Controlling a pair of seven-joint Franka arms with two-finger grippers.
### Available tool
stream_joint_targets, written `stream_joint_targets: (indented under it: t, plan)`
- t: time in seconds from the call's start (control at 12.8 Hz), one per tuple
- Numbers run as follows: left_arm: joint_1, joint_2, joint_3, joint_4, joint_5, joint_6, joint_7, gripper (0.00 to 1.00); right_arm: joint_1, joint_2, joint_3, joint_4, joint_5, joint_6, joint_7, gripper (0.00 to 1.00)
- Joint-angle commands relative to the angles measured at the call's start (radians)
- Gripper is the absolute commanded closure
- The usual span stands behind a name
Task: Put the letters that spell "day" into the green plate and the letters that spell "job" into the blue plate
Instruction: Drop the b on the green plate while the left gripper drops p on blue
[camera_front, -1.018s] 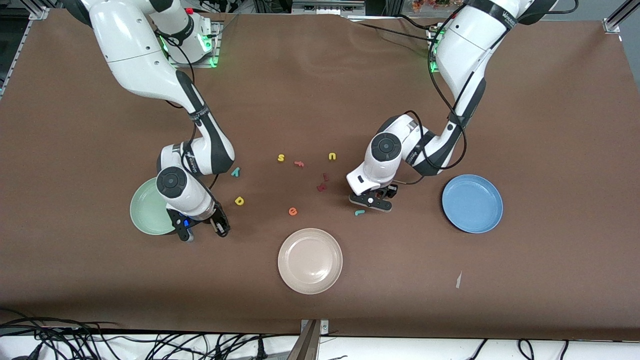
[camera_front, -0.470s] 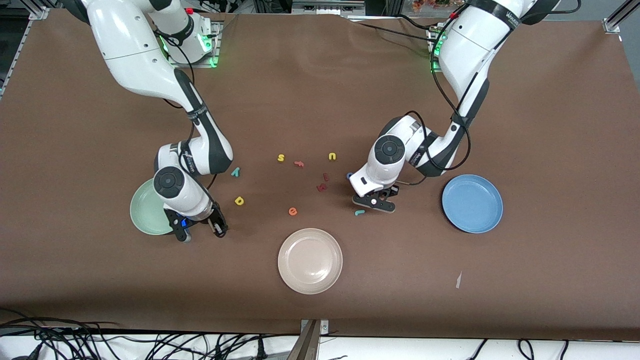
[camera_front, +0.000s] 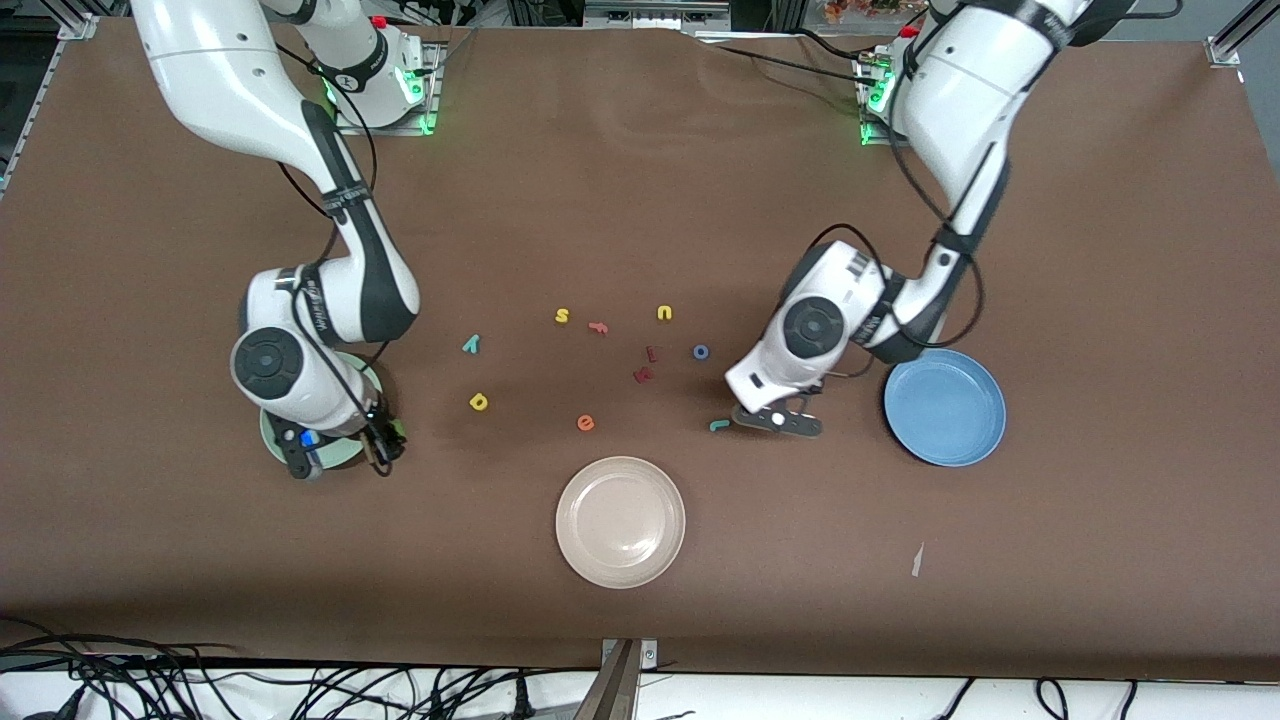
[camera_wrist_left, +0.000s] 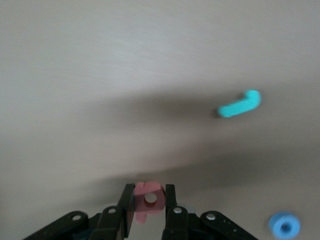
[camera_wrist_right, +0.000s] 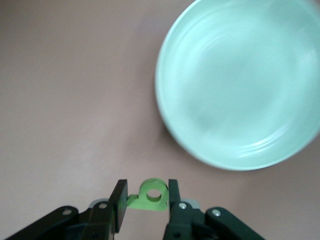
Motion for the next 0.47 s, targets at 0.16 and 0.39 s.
stream_joint_targets:
  t: [0.16, 0.39]
  plan:
    - [0.252, -0.112, -0.006, -0.009, -0.044, -0.161, 0.38, 1.0, -0.007, -0.045, -0.104, -0.098, -0.012, -0.093, -0.192, 0.96]
    - [0.317, -0.074, -0.005, -0.009, -0.031, -0.12, 0.426, 1.0, -0.033, -0.067, -0.106, -0.204, -0.012, 0.0, -0.287, 0.16]
